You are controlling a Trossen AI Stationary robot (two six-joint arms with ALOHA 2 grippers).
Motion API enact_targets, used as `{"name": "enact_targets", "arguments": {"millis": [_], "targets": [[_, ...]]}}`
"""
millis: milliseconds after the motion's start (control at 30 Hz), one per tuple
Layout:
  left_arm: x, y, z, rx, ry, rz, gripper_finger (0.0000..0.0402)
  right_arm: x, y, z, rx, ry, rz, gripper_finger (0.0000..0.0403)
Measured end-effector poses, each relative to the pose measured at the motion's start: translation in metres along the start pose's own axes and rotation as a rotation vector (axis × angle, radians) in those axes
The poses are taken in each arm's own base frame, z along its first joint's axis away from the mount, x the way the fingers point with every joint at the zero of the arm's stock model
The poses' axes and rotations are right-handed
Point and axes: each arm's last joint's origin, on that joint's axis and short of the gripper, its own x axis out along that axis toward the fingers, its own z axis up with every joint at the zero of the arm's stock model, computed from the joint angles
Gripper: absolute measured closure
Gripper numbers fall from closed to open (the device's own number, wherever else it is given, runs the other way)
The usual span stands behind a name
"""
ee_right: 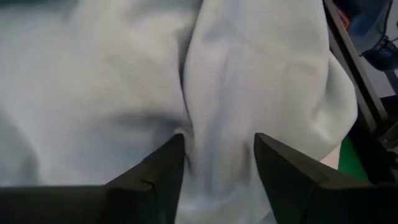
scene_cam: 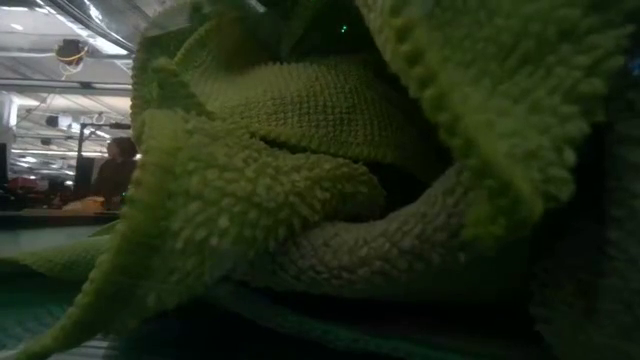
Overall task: Sort microfiber towel by color & place in baskets
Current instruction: Put the gray towel into the top transparent bin
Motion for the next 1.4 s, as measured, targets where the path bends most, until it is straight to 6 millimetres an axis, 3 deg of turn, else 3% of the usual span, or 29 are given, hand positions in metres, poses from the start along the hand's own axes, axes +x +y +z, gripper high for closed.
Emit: {"name": "enact_targets", "arguments": {"millis": [433, 633, 833, 1167, 1400], "targets": [[0.0, 0.0, 0.0, 0.0, 0.0, 0.0, 0.025, -0.001, 0.0, 0.0, 0.001, 0.004, 0.006, 0.0393], [0.0, 0.0, 0.0, 0.0, 0.0, 0.0, 0.025, -0.016, -0.002, 0.004, -0.001, -0.034, -0.041, 0.0386], [0.0, 0.0, 0.0, 0.0, -0.015, 0.019, 0.025, -0.046, -0.003, 0.011, 0.0, -0.148, -0.085, 0.0395], [0.0, 0.001, 0.001, 0.0, -0.033, 0.04, 0.025, -0.109, -0.001, 0.018, -0.006, -0.386, -0.17, 0.0398], [0.0, 0.002, 0.001, -0.001, -0.039, 0.048, 0.025, -0.165, -0.003, 0.034, 0.015, -0.608, -0.176, 0.0399]]}}
